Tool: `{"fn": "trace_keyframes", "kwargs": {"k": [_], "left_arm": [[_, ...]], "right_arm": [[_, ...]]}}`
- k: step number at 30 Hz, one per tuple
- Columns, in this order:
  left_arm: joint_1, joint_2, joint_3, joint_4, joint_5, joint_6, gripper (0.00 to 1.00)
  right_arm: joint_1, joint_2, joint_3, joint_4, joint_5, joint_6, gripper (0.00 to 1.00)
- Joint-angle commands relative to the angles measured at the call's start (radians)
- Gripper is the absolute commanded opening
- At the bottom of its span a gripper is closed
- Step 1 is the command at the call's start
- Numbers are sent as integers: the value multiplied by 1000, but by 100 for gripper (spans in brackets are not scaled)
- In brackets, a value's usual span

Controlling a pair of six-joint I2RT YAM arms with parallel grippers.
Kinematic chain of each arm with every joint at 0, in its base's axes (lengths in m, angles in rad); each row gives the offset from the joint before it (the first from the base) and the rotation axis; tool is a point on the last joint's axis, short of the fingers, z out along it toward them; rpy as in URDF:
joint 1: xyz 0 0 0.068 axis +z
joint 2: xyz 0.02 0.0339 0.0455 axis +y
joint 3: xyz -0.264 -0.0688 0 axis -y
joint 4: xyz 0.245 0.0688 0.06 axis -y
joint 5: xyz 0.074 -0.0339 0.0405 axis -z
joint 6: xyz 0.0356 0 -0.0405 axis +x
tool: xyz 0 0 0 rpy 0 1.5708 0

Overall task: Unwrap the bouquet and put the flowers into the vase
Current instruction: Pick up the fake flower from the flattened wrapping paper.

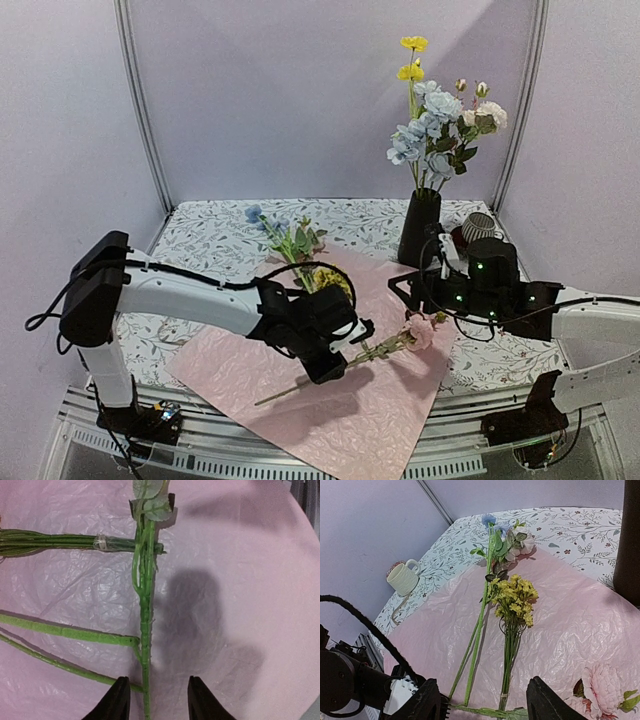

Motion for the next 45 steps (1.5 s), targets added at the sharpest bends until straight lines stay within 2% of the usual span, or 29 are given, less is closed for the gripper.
{"fn": "trace_keyframes", "kwargs": {"k": [1, 12, 16, 19, 23, 27, 38, 45], "left_arm": [[-23, 44, 33, -49, -49, 1, 40], [-38, 138, 58, -67, -87, -6, 36], [-42, 167, 69, -88, -105, -6, 32], [-45, 184, 84, -108, -117, -9, 25], [-51, 190, 98, -124, -129, -15, 10], [-55, 152, 103, -127, -156, -19, 0], [-55, -16, 92, -110, -211, -62, 0], [-21, -120, -3, 38, -165, -116, 0]], "right_arm": [[-7, -24, -3, 27, 17, -10, 62], [-7, -74, -25, 27, 53, 1, 62], [-7, -78, -27, 30, 55, 1, 62], [-8, -75, -30, 29, 55, 0, 61], [-8, -77, -32, 31, 56, 2, 61], [-7, -83, -35, 31, 59, -1, 61], [-8, -107, -38, 23, 66, 2, 61], [-8, -188, -36, 76, -28, -4, 61]]}}
